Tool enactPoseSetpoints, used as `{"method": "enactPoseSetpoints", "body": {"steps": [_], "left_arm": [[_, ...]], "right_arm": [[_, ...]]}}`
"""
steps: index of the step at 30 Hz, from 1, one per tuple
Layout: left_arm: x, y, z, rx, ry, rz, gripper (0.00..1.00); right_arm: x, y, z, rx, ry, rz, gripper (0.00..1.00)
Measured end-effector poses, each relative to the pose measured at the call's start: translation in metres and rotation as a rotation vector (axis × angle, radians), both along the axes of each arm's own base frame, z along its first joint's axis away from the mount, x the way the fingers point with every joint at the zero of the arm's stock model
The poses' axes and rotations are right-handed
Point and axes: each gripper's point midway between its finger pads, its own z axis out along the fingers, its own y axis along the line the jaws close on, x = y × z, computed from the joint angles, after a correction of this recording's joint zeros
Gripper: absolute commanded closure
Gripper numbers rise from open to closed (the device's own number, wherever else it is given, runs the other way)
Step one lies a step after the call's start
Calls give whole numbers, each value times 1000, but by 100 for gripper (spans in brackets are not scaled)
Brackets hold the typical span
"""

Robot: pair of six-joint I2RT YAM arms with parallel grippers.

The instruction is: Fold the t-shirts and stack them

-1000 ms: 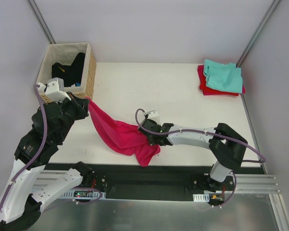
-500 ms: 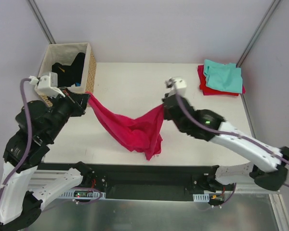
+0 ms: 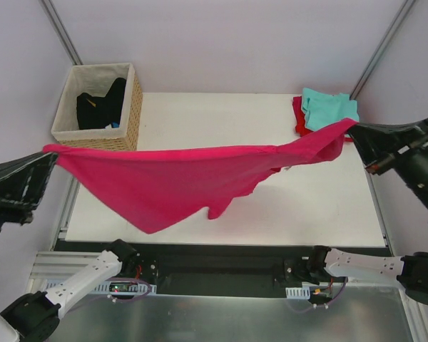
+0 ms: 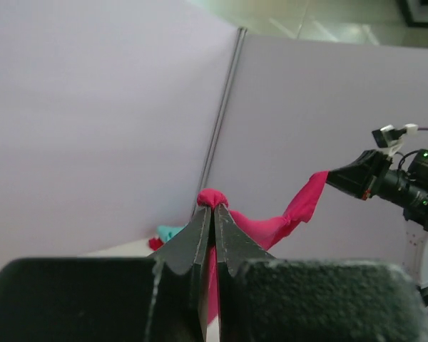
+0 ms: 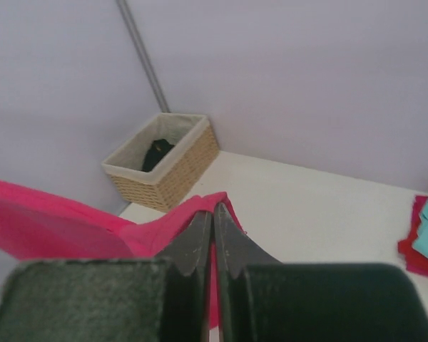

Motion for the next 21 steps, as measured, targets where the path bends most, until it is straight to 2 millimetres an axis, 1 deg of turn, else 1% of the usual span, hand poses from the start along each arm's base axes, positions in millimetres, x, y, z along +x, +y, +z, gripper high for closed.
{"method": "enactPoseSetpoints", "body": {"steps": [3,5,8,11,16,18,21], "left_arm": [[-31,12,22,-32,-111,-29,100],[-48,18,30,-49,-167,-45,100],[-58,21,34,-57,-204,-66,100],[-56,14,32,-46,-210,-93,100],[-36,-11,17,-1,-156,-148,100],[-31,-19,16,9,-147,-178,100],[-27,-28,17,9,-145,-206,100]], "right_arm": [[-21,-6,18,25,-60,101,99],[-34,-9,25,28,-97,161,99],[-50,-15,38,43,-155,229,99],[-64,-19,50,61,-215,286,99],[-83,-27,59,75,-286,334,99],[-90,-27,62,82,-313,359,99],[-100,-29,67,92,-348,386,99]]}}
